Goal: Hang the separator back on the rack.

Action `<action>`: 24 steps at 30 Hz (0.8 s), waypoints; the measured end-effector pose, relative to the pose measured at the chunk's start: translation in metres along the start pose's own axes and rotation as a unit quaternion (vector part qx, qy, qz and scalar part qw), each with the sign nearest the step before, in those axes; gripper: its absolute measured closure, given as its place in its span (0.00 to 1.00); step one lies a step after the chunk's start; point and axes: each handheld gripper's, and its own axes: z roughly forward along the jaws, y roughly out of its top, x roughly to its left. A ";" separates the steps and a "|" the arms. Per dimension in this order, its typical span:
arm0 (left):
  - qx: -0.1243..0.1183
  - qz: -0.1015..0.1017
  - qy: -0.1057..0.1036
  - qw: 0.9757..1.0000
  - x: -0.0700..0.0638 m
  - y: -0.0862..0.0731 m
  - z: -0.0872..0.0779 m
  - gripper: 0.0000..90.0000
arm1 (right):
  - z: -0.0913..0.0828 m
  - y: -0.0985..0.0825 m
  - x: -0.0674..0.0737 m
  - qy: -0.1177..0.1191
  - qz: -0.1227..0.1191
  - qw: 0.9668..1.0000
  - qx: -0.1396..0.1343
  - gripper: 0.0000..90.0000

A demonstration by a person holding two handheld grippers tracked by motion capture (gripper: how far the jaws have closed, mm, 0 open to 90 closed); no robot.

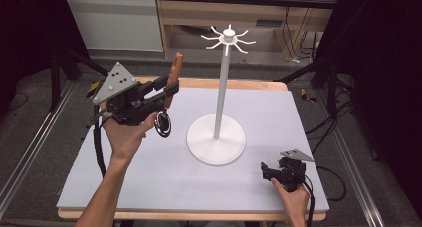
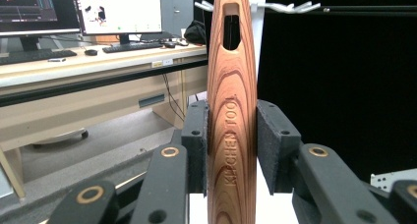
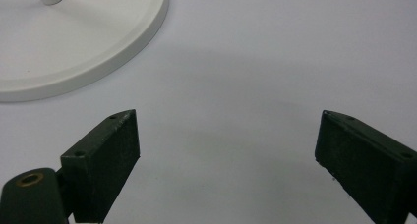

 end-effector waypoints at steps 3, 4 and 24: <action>-0.003 -0.002 -0.001 1.000 0.000 0.006 0.002 0.75 | 0.000 0.000 0.000 -0.001 0.003 1.000 0.001 0.11; -0.003 -0.002 -0.001 1.000 0.000 0.006 0.002 0.75 | 0.000 0.000 0.000 -0.001 0.003 1.000 0.001 0.11; 0.004 0.004 -0.013 1.000 -0.007 0.021 0.026 0.75 | 0.000 0.000 0.000 0.002 0.003 1.000 0.001 0.11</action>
